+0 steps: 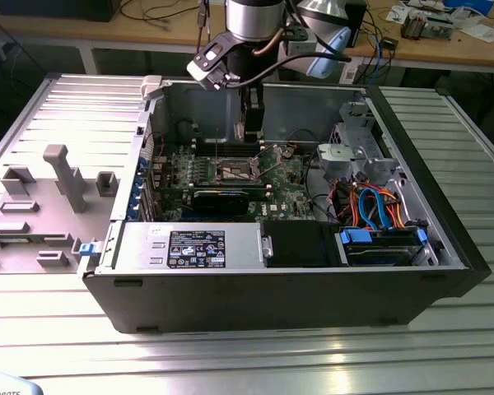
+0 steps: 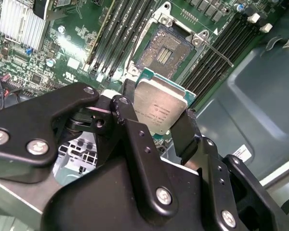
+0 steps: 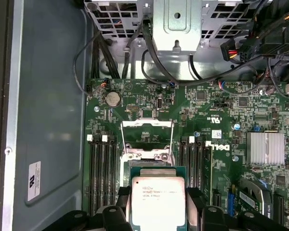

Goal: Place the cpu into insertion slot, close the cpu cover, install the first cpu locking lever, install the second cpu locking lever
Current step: 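Place the cpu into insertion slot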

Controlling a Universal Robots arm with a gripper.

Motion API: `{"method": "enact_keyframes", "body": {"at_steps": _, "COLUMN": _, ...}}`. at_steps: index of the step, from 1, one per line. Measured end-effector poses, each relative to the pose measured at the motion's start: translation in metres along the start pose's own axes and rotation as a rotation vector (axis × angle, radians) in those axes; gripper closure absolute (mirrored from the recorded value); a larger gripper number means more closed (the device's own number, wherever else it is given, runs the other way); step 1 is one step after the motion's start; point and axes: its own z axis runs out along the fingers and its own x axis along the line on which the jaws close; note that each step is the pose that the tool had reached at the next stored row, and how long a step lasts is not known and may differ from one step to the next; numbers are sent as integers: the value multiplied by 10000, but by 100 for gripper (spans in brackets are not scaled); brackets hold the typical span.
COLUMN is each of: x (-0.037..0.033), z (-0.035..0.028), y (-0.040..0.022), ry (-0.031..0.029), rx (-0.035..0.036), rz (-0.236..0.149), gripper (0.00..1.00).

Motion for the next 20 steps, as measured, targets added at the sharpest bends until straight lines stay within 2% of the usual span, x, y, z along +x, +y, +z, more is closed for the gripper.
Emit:
{"method": "enact_keyframes", "body": {"at_steps": 9, "x": -1, "z": 59, "y": -13, "ry": -3, "rx": -51, "rz": 1, "gripper": 46}}
{"method": "enact_keyframes", "body": {"at_steps": 12, "x": -1, "z": 66, "y": -36, "ry": -3, "rx": -50, "rz": -3, "gripper": 46}}
{"method": "enact_keyframes", "body": {"at_steps": 20, "x": -1, "z": 67, "y": -37, "ry": -2, "rx": -51, "rz": -1, "gripper": 46}}
